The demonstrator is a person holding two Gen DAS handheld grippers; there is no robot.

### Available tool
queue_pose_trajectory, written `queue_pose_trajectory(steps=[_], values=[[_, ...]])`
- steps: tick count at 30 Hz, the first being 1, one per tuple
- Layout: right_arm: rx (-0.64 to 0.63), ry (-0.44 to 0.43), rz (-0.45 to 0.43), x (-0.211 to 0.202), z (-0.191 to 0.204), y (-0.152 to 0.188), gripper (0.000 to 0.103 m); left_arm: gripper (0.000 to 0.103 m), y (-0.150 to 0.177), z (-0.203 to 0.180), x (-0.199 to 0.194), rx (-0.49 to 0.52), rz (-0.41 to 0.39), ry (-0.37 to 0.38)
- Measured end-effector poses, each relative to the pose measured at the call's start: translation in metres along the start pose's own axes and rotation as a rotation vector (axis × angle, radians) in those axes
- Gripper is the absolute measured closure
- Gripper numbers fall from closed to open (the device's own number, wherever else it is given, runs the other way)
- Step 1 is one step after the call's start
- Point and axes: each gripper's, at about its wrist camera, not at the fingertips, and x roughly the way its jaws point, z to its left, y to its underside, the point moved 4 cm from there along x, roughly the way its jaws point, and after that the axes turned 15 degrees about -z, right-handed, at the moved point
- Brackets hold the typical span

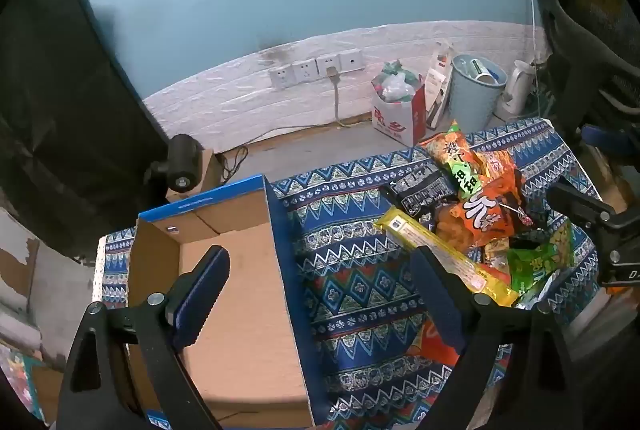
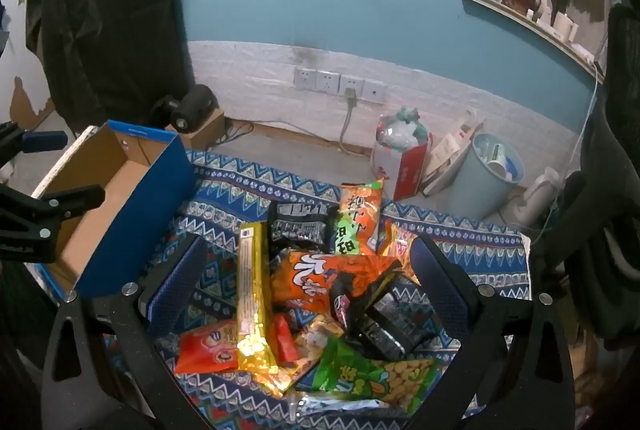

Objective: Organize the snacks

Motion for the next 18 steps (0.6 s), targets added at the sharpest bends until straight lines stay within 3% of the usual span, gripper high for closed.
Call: queue_pose_trajectory(steps=[12, 18], values=[[0.001, -0.001, 0.000, 0.000, 0.000, 0.001, 0.004, 0.010, -0.001, -0.012, -0.004, 0.010, -0.003, -0.006], [0.001, 0.000, 0.001, 0.000, -0.001, 0.001, 0.004, 0.010, 0.002, -0.009, -0.004, 0.013, 0.000, 0.026]])
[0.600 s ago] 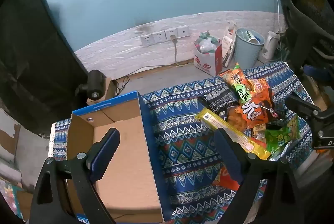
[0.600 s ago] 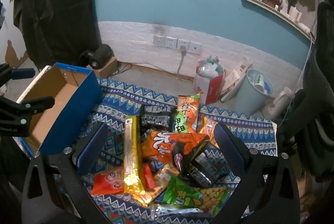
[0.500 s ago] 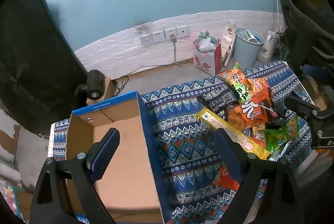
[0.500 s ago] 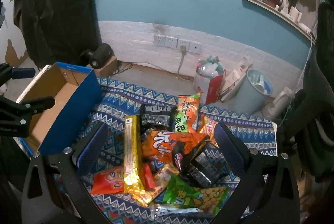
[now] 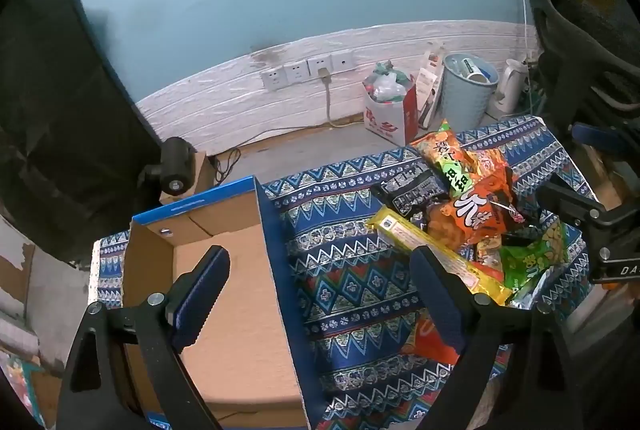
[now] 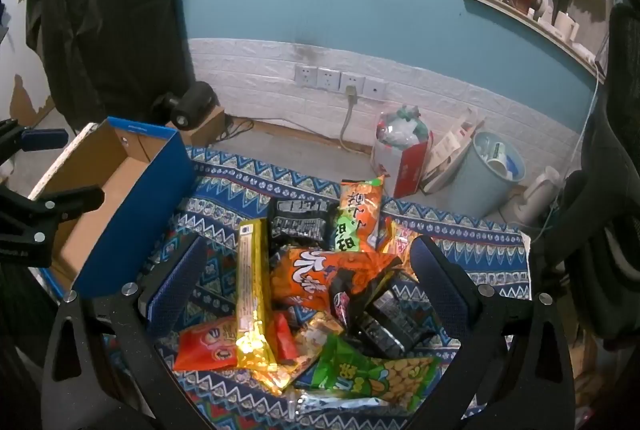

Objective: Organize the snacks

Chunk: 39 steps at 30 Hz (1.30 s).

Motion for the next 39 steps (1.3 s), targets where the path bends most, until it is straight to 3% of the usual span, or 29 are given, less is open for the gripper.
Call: queue_pose_trajectory(steps=[39], values=[[-0.001, 0.000, 0.003, 0.0002, -0.0021, 0.0010, 0.004, 0.010, 0.0051, -0.0068, -0.0026, -0.002, 0.009, 0.013]])
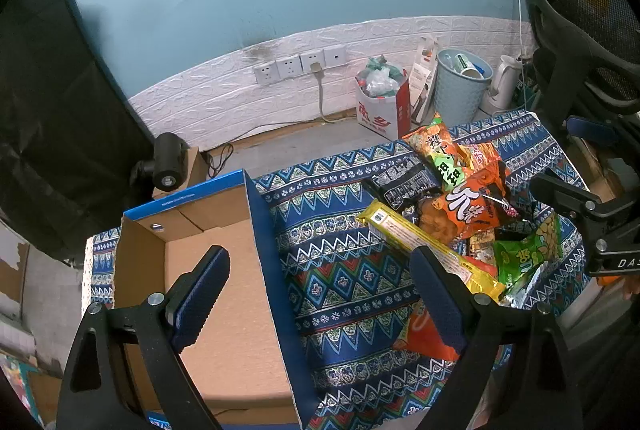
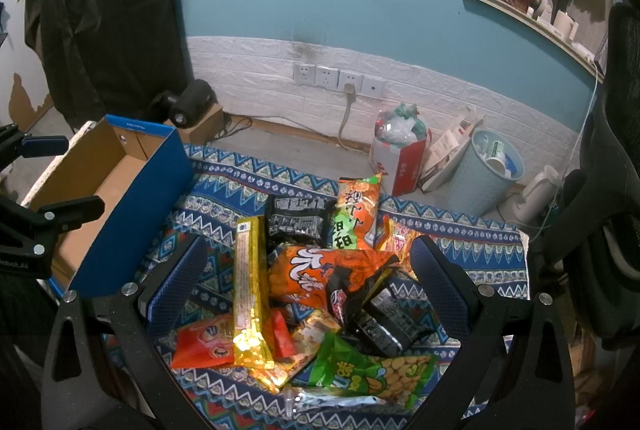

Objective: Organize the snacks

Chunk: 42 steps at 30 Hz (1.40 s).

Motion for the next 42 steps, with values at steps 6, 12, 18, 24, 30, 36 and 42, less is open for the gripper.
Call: queue_pose_trajectory(steps=[6, 12, 18, 24, 30, 36, 42], values=[[-0.001, 0.000, 0.002, 0.001, 0.005, -0.005, 0.004, 0.010, 0.000, 0.000, 0.000, 0.000, 0.002, 0.001], [-0.006, 0.003, 0.002, 0.000, -0.001, 0.001, 0.004, 0.010, 0.002, -0.001, 0.000, 0.000, 0.003, 0.004], [-0.006, 0.003, 0.003, 0.000, -0.001, 0.001, 0.004, 0.010, 0.004, -0.005, -0.001, 0.004, 0.007, 0.010], [-0.007, 0.003, 0.004, 0.000, -0.001, 0.001, 0.004, 0.010, 0.003, -0.004, 0.000, 0.003, 0.007, 0.008], [-0.008, 0.004, 0.004, 0.000, -0.001, 0.001, 0.004, 0.010, 0.004, -0.005, 0.000, 0.003, 0.008, 0.008], [-0.008, 0.006, 0.007, 0.000, 0.000, 0.002, 0.004, 0.010, 0.004, -0.005, 0.000, 0.004, 0.008, 0.008], [-0.009, 0.006, 0.007, 0.000, -0.002, 0.003, 0.004, 0.010, 0.004, -0.005, 0.000, 0.002, 0.009, 0.008]])
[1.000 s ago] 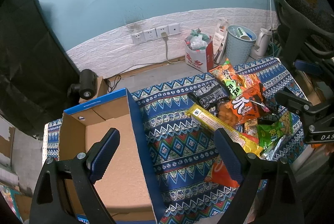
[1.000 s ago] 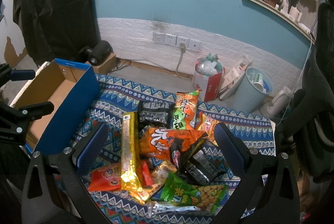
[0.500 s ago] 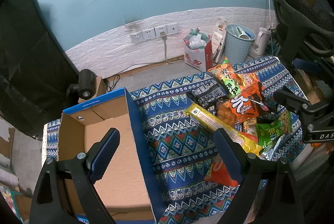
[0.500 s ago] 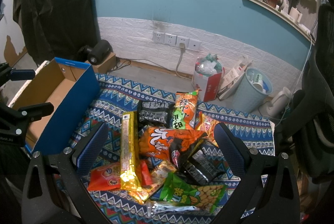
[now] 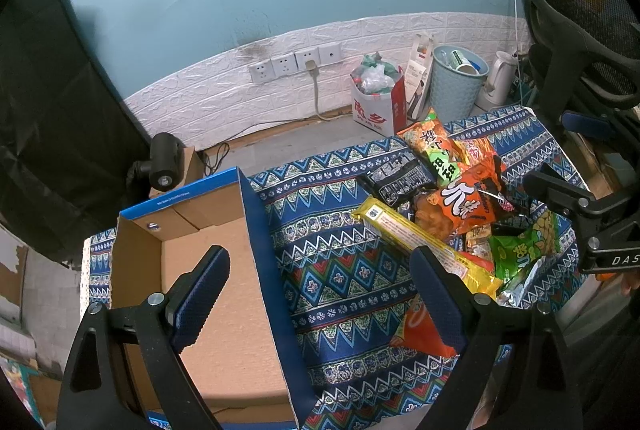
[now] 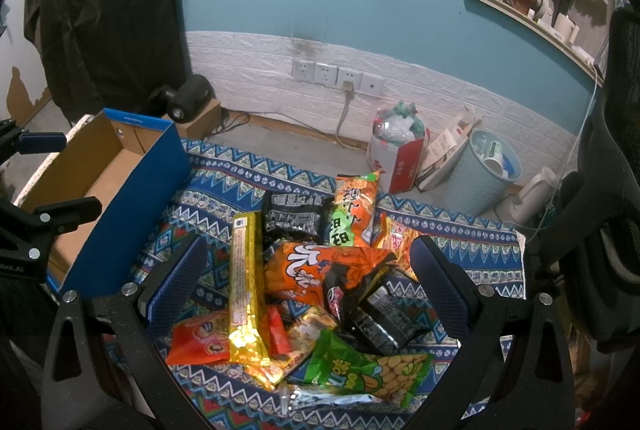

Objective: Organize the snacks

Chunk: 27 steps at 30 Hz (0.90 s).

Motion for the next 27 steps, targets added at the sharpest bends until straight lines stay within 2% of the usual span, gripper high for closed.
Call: queue_pose_trajectory(steps=[27], values=[[-0.003, 0.013, 0.009, -0.0013, -0.0089, 0.0054, 0.004, 0.010, 0.0032, -0.0083, 0.0003, 0.003, 0.011, 0.014]])
